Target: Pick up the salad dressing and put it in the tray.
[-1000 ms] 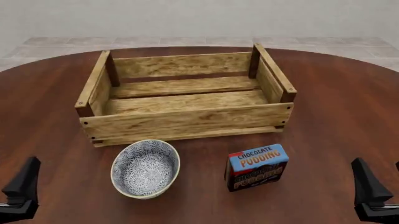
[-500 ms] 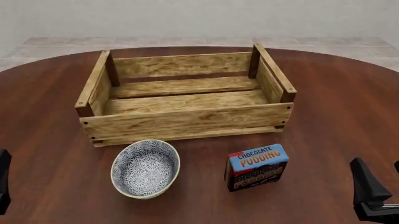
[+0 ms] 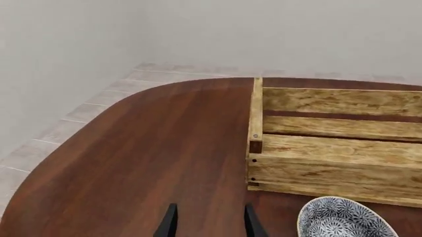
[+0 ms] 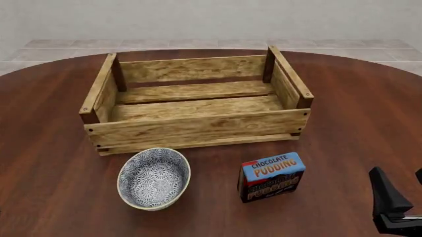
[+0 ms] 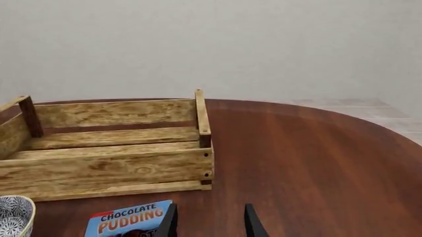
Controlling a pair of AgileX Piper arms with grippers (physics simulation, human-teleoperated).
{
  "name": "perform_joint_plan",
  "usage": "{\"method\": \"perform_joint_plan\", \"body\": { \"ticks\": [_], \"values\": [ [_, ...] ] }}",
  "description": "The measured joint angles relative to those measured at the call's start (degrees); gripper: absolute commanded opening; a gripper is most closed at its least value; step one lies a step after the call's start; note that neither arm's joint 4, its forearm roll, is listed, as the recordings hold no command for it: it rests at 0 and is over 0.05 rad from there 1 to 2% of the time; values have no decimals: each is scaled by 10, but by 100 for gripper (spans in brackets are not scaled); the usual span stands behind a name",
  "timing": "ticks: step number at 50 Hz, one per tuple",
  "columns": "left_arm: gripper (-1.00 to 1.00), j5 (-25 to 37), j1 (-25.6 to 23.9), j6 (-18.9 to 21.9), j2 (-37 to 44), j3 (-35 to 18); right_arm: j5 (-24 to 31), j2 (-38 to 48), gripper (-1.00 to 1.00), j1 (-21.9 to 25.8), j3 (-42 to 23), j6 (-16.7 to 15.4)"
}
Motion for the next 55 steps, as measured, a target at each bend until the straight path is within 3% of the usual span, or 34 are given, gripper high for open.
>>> {"method": "perform_joint_plan", "body": {
  "ticks": [27, 55],
  "values": [
    [100, 19, 100, 16, 0, 30, -10, 11, 100, 6, 1, -3],
    [100, -40, 173, 17, 38, 88, -11, 14, 100, 12, 1, -12]
  ]
}}
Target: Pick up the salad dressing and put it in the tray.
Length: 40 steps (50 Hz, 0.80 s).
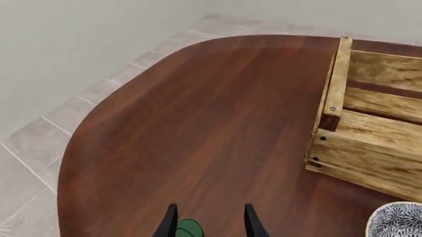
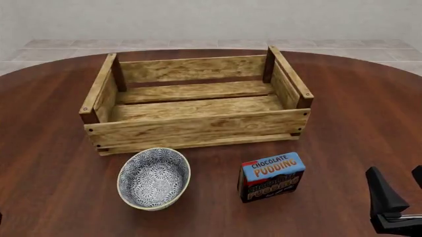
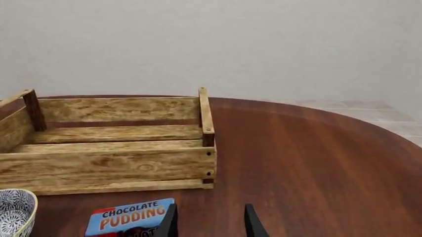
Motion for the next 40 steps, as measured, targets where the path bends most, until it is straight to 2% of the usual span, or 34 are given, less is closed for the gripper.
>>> {"method": "perform_joint_plan", "body": {
  "ticks": [40],
  "values": [
    [100, -141, 72, 25, 100, 62, 5, -3, 100, -1, -1, -2]
  ]
}}
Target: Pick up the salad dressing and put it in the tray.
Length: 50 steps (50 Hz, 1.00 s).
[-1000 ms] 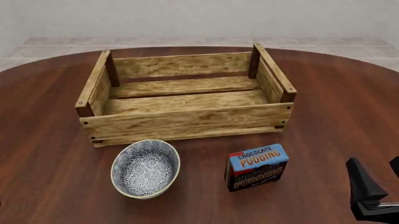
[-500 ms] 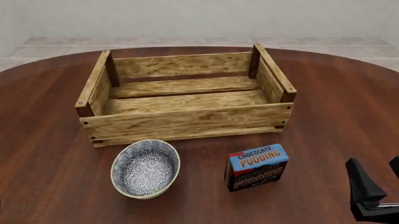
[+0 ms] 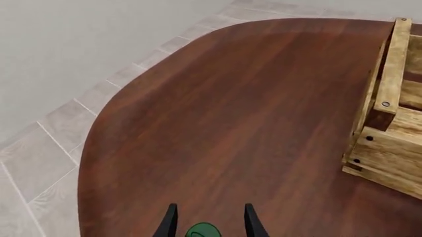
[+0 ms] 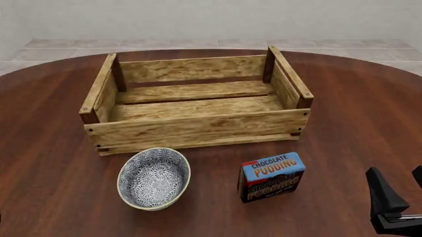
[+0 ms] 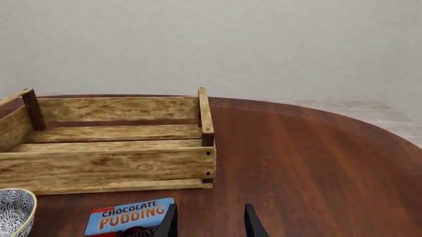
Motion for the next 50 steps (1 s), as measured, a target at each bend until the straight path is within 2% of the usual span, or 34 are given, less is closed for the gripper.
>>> {"method": "perform_joint_plan", "body": {
  "ticks": [24, 50],
  "values": [
    [100, -58, 14, 23, 54, 37, 3, -5, 100, -1, 1, 1],
    [100, -35, 18, 44, 64, 42, 6, -8, 100, -3, 0, 2]
  ]
}}
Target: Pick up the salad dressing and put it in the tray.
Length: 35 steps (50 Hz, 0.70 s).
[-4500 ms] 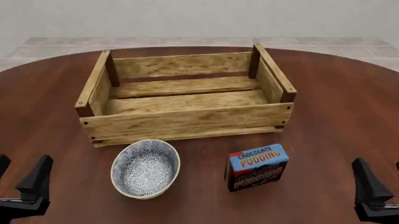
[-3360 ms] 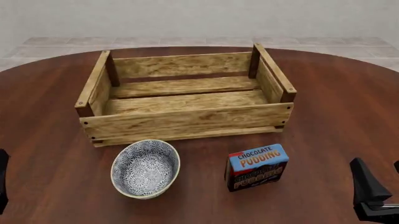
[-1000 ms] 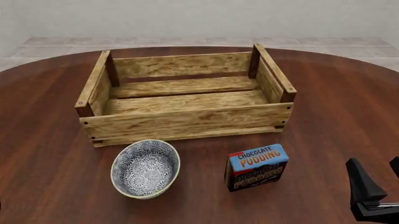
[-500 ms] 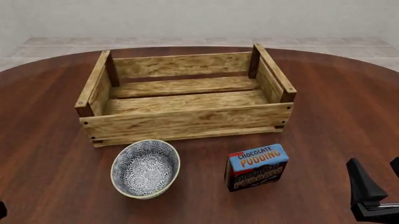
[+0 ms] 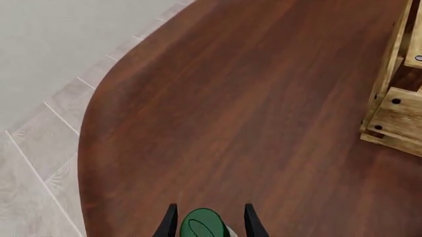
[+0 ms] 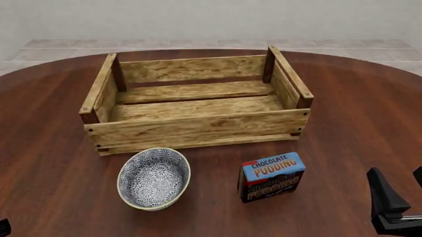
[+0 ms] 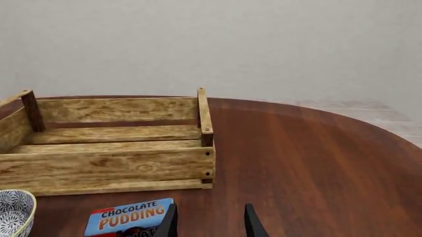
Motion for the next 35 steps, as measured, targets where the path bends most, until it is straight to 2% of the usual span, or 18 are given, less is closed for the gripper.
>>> {"method": "perform_joint_plan", "body": {
  "ticks": [5, 6, 19, 35],
  "values": [
    [100, -2, 1, 1, 6, 0, 1, -2, 100, 0, 0, 0],
    [-100, -3, 1, 1, 8, 0, 2, -2, 100, 0, 0, 0],
    [-100, -34, -1, -6, 40, 0, 5, -4, 100, -3, -1, 0],
    [-100, 21, -29, -15, -47, 0, 9, -9, 100, -8, 0, 2]
  ]
}}
